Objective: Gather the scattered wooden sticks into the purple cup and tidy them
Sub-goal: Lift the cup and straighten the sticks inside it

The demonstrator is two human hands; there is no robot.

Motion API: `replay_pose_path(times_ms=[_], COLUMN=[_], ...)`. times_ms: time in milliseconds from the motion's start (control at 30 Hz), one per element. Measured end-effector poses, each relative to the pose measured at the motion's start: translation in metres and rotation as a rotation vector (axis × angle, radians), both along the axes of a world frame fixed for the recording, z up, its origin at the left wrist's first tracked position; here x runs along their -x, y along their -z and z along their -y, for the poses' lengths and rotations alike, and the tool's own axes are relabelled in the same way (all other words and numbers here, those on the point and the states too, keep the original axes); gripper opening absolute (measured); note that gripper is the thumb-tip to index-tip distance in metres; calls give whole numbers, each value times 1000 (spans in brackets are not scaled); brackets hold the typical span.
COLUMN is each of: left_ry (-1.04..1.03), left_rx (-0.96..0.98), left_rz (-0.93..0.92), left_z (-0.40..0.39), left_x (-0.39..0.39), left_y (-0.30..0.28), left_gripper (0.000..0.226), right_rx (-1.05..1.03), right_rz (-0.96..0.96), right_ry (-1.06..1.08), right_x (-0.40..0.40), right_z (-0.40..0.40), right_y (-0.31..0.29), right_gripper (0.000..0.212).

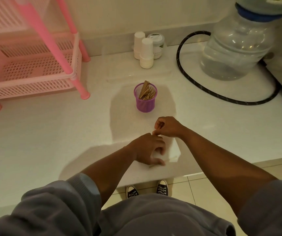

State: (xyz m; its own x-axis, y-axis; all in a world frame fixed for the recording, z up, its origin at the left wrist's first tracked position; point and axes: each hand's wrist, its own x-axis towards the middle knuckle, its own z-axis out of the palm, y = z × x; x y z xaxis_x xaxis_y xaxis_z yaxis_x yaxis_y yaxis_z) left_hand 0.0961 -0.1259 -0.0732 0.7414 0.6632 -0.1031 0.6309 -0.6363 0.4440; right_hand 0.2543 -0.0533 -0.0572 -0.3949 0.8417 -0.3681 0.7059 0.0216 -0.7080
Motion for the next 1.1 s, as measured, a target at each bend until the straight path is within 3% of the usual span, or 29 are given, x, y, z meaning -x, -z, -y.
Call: replay_pose_path(times_ms=[133,233,400,767,933,1100], left_ry=[-156,-316,-583,-599,-576,-563], left_rx=[55,-7,-113,-233,-208,-151], left_rz=[33,64,-38,-140,-73,10], left_z=[-8,-16,-31,-27,-24,-23], left_x=[8,13,20,21,24,30], left_y=[-1,-4,-9,9,9,7], left_gripper=[29,16,23,20,21,17], right_rx=[-11,-44,-211,-321,-316,-335], right_rz=[-24,-19,76,264,418,434], right_ry=[-6,-6,-101,-221,-281,-273], right_x=[-3,-3,-5,6,13,14], right_z=[1,1,1,2,2,1], right_y=[0,2,5,7,5,6], right_gripper=[10,7,19,17,20,21])
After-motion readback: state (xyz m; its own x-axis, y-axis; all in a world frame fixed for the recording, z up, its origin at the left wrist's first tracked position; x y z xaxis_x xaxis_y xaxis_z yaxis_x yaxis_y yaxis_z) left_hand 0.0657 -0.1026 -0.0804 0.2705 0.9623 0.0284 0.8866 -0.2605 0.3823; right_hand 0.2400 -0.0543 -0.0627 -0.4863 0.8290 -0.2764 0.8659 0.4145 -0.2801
